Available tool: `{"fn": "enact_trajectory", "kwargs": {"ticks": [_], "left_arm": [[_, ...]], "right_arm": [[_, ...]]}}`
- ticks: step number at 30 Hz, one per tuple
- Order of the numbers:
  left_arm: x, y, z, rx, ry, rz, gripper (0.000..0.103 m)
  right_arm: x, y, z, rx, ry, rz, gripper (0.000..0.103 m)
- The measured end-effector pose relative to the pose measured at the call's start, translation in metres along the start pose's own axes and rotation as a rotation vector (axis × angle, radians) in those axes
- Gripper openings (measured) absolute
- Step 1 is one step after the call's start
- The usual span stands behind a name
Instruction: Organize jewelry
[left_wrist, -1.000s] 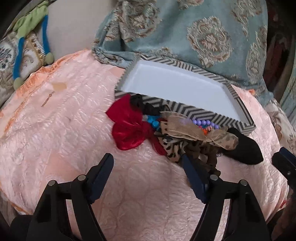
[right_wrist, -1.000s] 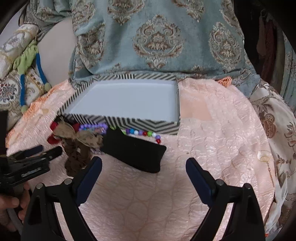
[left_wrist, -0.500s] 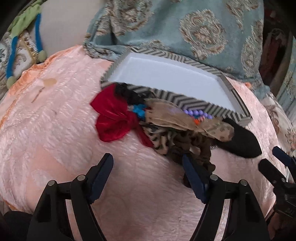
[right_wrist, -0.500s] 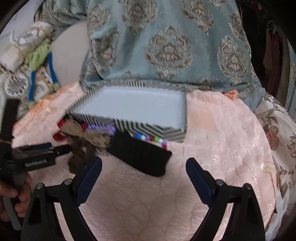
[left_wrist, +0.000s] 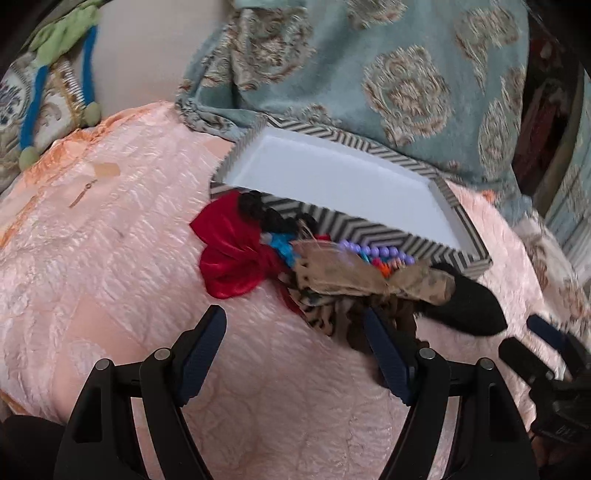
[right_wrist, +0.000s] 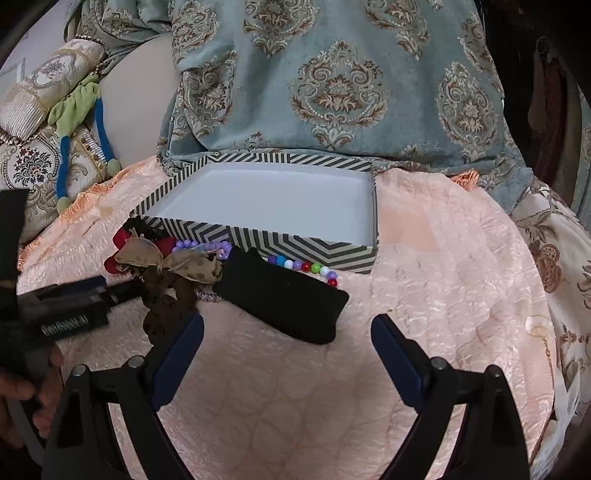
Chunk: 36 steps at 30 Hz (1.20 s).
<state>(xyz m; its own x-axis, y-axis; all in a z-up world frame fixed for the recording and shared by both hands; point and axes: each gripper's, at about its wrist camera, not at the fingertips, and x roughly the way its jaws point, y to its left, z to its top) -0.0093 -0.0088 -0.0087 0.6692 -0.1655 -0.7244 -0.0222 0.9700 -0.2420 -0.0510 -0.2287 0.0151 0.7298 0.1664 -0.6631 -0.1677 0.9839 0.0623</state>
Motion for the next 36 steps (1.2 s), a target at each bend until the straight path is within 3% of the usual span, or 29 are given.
{"fn": "enact_trajectory", "kwargs": {"ticks": [11, 36], "left_arm": [[0.005, -0.008, -0.005, 0.045, 0.019, 0.009, 0.062], [0.005, -0.005, -0.005, 0.041, 0.019, 0.005, 0.062]], "right_arm": [[0.001, -0.001, 0.001, 0.000, -0.004, 0.007, 0.094], [0.000, 0.003, 0.000, -0.044, -0.017, -0.018, 0.094]]}}
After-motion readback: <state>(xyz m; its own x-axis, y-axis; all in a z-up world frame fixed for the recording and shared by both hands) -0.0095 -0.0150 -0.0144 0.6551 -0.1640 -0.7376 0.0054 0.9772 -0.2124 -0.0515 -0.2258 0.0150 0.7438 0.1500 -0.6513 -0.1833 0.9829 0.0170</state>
